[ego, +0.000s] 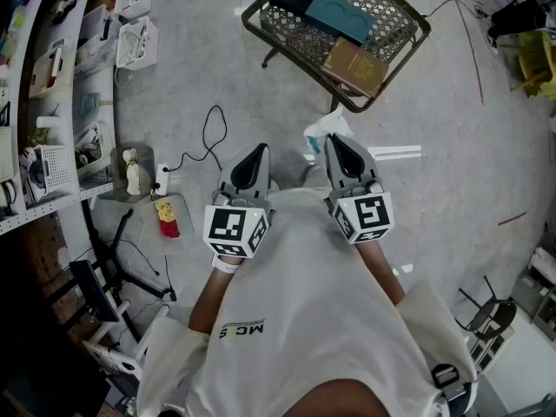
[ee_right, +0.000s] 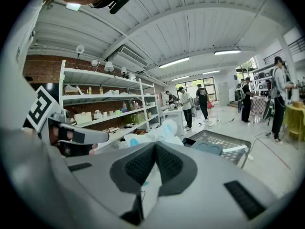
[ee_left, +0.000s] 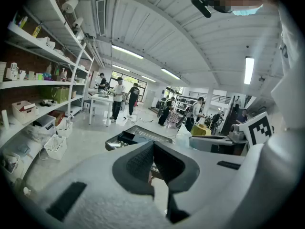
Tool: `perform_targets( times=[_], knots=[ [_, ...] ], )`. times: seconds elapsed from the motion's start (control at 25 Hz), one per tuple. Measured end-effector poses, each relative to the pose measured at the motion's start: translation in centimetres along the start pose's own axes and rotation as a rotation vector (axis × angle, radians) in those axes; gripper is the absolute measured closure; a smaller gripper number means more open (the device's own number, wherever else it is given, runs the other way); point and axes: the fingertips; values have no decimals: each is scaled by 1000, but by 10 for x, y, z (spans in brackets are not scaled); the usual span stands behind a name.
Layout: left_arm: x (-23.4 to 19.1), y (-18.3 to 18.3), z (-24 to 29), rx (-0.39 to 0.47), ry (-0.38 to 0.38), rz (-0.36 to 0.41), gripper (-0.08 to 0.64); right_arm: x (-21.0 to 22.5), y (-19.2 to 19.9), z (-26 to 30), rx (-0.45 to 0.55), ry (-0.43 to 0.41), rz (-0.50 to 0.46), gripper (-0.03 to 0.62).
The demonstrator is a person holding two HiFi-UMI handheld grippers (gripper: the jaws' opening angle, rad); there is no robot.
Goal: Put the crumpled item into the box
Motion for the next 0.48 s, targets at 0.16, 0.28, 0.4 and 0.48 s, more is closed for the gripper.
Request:
perform_targets(
  times=[0.16,0.28,0.4,0.48],
  knots=[
    [35,-11,4,-10,11,4,539,21,-15,-33,-6,7,13,575],
    [57,-20,15,5,3,25,540,39,-29,-40,22,-21,14,575],
    [75,-15,18,0,-12,16,540,50,-27,-49,21,-35,3,575],
    [82,-12,17,-4,-25,19,539,53,-24,-53,20,-50,-2,575]
  ],
)
Point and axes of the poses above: the fingertips, and each gripper's own axes: z forward along the fingers, x to its right, y out of its underside, and after that the axes turned 2 degrees about y, right-handed
